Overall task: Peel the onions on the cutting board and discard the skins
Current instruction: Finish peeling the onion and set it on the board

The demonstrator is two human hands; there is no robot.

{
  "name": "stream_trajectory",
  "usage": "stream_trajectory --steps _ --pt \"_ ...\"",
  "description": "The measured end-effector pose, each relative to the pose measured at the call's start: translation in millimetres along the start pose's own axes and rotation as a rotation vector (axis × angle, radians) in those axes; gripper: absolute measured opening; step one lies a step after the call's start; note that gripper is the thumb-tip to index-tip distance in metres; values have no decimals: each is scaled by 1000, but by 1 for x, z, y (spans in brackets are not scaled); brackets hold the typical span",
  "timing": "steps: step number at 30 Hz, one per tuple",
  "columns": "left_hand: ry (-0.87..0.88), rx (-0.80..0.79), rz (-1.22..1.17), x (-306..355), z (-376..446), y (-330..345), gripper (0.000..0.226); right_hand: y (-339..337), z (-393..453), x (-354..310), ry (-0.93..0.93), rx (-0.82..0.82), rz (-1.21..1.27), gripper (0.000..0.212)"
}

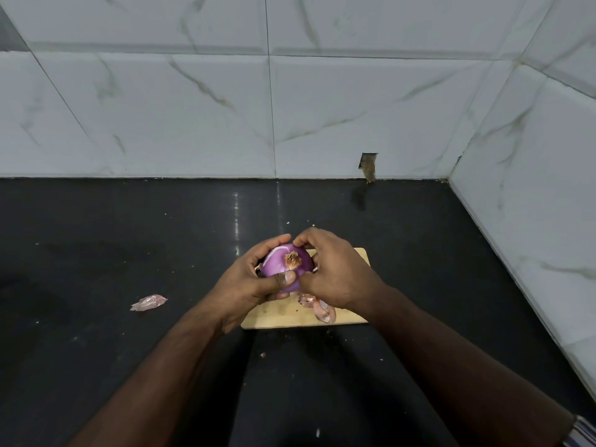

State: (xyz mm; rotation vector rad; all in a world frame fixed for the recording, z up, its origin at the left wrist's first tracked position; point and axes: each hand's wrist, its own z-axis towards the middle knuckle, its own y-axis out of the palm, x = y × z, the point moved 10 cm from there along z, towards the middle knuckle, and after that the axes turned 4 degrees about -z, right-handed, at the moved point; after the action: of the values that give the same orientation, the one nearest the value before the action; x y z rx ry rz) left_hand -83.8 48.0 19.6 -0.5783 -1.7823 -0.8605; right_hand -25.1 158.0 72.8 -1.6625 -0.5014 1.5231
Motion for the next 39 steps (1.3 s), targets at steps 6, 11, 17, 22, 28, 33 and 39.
stream_trajectory --steps 6,11,17,22,28,33,39 --pt "-35 1 -13 -5 0 -4 70 1 -1 11 48 -137 220 43" --pt "-39 4 1 -10 2 -5 68 -7 1 9 -1 -137 139 42" --pt "-17 27 27 -6 3 -4 69 -11 0 10 -8 -37 111 28" --pt "34 57 94 3 2 -3 65 -12 -4 6 8 108 -42 7" --pt "36 32 58 7 1 -2 63 -10 -5 12 88 116 -19 9" --pt "21 8 27 7 -2 -3 63 -16 -3 23 149 148 -81 12" --pt "10 36 8 3 -4 -10 67 -14 -5 30 139 -48 310 22"
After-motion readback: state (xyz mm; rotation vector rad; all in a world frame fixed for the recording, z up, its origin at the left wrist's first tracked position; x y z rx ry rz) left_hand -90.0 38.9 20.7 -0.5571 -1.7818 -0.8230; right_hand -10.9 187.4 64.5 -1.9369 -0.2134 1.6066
